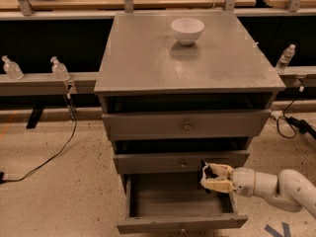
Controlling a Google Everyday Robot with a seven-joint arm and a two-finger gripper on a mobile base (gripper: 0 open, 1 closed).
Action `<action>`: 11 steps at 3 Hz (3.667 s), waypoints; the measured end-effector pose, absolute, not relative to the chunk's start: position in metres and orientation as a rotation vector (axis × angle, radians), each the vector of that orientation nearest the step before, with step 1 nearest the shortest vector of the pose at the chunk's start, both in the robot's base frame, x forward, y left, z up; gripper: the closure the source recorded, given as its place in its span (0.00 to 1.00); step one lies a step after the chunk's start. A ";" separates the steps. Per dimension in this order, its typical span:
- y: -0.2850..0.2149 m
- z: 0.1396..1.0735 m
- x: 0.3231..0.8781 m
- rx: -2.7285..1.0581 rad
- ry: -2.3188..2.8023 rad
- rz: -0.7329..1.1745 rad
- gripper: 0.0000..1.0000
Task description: Place rxbar chocolate into bottom drawer
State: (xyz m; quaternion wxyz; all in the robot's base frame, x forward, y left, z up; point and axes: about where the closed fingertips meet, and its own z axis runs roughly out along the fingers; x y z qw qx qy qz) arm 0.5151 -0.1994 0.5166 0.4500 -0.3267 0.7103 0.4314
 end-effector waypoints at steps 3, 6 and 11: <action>-0.219 0.401 0.539 -0.725 1.834 1.090 1.00; -0.238 0.262 0.545 -0.687 1.929 0.852 1.00; -0.180 0.230 0.577 -0.852 1.926 0.772 0.00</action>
Offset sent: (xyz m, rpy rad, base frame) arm 0.0361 -0.0297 -0.1264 0.0281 0.0924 -0.0706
